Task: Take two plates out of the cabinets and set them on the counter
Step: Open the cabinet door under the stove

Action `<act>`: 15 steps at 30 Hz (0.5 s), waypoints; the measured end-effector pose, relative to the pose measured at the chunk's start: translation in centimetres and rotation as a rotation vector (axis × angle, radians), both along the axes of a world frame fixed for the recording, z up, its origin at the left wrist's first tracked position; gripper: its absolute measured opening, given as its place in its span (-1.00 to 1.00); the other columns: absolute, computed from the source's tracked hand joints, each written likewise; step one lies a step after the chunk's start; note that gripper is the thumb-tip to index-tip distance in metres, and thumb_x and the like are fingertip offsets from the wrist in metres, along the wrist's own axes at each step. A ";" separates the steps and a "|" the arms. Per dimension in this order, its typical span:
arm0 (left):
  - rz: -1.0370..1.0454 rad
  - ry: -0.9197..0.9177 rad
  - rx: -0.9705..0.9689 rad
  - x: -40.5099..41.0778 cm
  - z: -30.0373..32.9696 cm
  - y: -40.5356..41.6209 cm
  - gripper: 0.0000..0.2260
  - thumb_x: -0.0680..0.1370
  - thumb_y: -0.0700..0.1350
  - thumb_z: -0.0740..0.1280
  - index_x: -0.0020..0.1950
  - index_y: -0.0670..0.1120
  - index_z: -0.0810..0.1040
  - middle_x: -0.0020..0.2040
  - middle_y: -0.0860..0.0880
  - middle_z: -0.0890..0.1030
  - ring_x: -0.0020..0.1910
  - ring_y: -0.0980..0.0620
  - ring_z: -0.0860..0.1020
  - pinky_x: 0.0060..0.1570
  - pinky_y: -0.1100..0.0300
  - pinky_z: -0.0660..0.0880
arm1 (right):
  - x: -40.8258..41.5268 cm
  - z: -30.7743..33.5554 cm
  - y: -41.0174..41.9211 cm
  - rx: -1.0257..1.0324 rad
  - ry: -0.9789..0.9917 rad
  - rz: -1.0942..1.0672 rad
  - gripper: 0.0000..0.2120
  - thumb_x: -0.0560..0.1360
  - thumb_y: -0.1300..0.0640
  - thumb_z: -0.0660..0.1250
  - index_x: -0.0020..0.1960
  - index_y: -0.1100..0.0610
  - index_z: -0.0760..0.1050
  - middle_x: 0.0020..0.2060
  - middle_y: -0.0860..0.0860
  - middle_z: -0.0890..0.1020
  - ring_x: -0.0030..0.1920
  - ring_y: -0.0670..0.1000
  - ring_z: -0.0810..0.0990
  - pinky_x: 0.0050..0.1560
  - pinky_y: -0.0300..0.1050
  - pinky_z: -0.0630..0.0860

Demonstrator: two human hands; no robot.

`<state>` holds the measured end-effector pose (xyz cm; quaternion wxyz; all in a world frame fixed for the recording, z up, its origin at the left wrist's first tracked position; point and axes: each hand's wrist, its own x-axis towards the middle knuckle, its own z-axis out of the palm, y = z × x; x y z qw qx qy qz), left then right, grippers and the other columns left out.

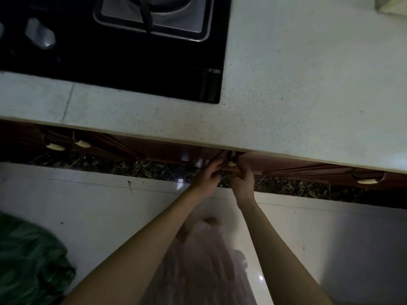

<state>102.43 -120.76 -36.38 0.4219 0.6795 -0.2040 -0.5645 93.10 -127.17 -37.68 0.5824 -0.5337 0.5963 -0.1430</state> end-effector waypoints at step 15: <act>-0.216 -0.287 0.071 -4.9 0.2 1.3 -0.46 0.45 -0.44 0.16 0.40 -0.11 0.26 0.42 -0.16 0.35 0.40 -0.11 0.34 0.36 0.06 0.33 | -4.2 0.2 2.6 -0.141 0.045 0.151 -0.70 0.42 0.44 0.16 0.14 0.33 0.44 0.05 0.25 0.58 0.03 0.18 0.57 0.03 0.03 0.50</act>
